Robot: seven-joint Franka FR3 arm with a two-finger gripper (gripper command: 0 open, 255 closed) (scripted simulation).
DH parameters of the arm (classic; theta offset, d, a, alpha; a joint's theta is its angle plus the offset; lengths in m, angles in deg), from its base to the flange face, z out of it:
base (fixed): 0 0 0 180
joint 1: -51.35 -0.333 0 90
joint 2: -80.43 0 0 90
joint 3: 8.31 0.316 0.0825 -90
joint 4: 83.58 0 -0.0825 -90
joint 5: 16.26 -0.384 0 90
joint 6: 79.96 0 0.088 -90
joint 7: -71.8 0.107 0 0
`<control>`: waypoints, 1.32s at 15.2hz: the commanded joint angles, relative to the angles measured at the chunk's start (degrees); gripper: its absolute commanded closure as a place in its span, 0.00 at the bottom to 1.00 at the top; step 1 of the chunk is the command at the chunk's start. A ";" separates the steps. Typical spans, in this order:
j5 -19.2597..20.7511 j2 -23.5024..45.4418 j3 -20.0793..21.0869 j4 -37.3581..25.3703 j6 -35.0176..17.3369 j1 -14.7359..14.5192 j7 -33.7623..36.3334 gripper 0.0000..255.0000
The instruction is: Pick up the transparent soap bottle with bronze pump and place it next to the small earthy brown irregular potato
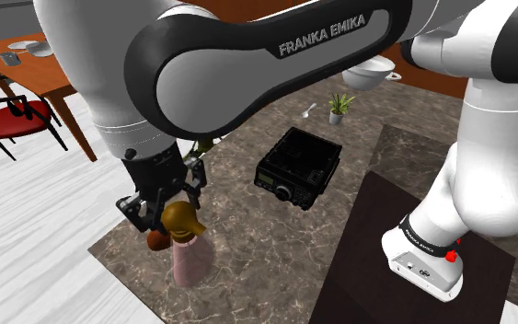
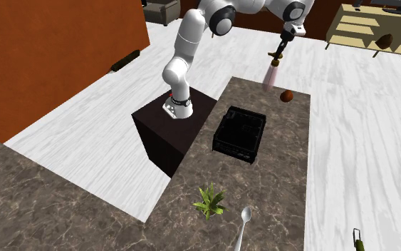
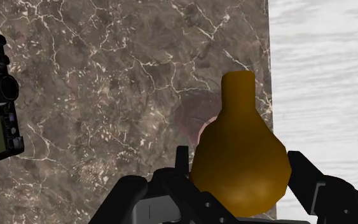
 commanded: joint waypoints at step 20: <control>0.42 1.02 0.00 -8.37 7.29 -1.25 -0.01 0.00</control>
